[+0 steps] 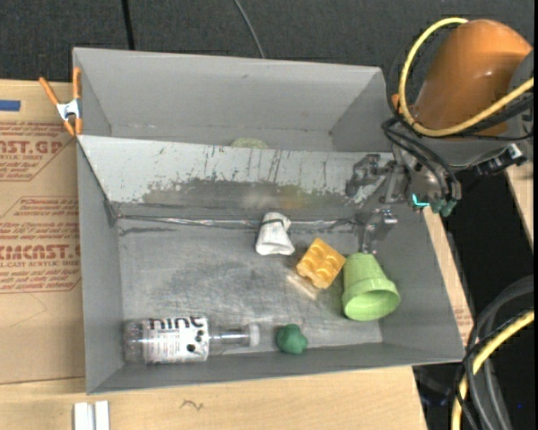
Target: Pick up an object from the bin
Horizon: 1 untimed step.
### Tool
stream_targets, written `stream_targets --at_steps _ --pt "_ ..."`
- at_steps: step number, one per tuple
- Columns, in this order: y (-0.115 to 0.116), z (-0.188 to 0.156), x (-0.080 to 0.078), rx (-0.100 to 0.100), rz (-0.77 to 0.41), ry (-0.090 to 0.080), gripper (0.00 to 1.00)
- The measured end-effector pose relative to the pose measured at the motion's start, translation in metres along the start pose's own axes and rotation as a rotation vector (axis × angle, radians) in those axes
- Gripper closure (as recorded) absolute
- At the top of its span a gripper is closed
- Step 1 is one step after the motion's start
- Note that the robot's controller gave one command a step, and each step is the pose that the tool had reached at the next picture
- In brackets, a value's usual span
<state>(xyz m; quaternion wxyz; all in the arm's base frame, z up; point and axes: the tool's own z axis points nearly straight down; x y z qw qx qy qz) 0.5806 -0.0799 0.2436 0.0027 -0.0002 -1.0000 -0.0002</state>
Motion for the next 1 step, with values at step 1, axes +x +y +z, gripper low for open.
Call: stream_targets --at_steps 1 --pt "0.0002 -0.0048 -0.0014 0.001 -0.001 -0.008 0.00"
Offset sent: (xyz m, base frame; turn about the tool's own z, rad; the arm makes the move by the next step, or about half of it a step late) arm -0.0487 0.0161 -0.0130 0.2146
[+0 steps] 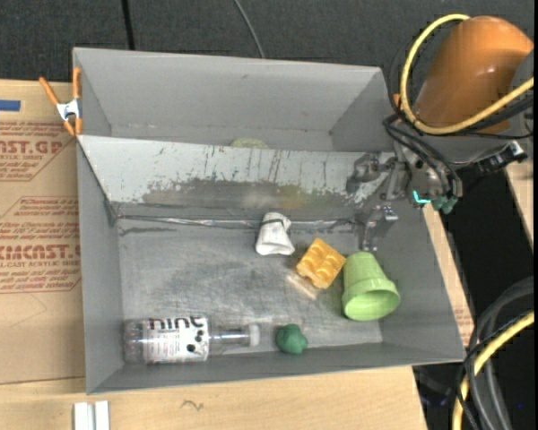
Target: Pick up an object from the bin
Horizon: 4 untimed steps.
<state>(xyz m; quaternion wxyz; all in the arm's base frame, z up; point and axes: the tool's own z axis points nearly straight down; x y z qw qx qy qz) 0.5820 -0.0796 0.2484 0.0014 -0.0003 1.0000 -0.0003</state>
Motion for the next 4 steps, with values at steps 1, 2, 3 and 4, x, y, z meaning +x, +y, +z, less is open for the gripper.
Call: stream_targets --at_steps 1,2,3,4 --pt "0.004 0.004 0.012 0.000 0.061 -0.004 0.00" --pt "0.010 0.019 0.024 -0.001 0.132 0.001 0.00" --pt "0.012 0.019 0.018 -0.001 -0.162 0.000 0.00" --pt "0.007 0.032 0.031 -0.001 -0.472 -0.001 0.00"
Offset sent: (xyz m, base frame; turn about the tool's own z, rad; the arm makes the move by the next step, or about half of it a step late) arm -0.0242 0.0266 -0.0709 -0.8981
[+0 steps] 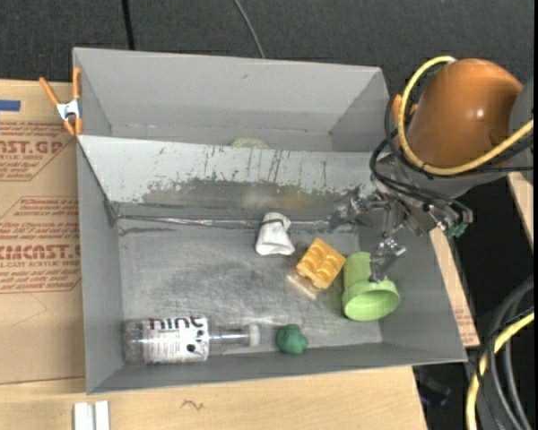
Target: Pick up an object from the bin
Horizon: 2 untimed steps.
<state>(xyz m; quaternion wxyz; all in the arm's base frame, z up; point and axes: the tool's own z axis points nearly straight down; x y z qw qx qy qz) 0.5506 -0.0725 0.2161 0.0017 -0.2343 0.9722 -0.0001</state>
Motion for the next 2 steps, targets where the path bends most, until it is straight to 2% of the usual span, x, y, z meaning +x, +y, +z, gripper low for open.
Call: stream_targets --at_steps 1,2 --pt "-0.013 0.049 0.001 0.004 -0.310 -0.004 0.00" --pt "-0.010 0.069 -0.017 -0.004 -0.622 -0.004 0.00"
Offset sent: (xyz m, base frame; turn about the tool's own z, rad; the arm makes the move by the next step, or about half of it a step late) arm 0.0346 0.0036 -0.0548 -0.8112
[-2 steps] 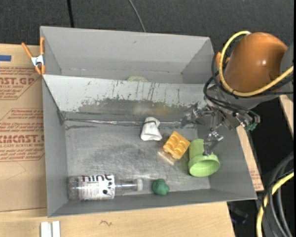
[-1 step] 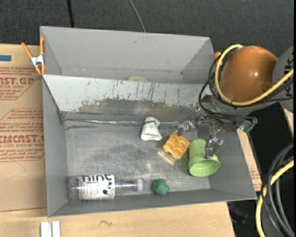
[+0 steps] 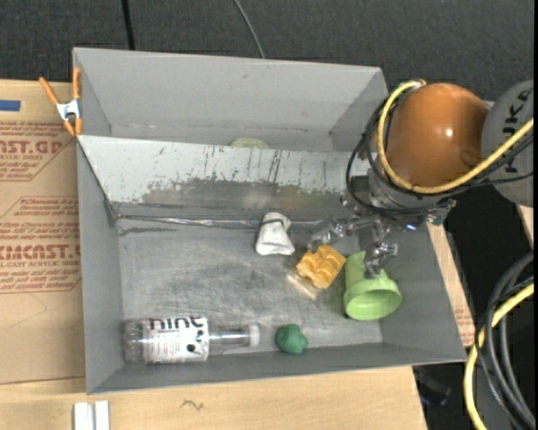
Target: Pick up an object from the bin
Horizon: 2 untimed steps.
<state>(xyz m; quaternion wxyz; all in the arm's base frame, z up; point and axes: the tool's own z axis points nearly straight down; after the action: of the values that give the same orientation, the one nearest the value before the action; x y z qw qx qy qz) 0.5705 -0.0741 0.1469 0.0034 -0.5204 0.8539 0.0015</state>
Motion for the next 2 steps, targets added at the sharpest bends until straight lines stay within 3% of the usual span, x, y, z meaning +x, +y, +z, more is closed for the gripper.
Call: stream_targets --at_steps 1,2 --pt "-0.0026 0.0313 0.0058 -0.001 -0.156 0.004 1.00" --pt "-0.0024 0.0315 0.0059 -0.001 -0.156 0.004 1.00"
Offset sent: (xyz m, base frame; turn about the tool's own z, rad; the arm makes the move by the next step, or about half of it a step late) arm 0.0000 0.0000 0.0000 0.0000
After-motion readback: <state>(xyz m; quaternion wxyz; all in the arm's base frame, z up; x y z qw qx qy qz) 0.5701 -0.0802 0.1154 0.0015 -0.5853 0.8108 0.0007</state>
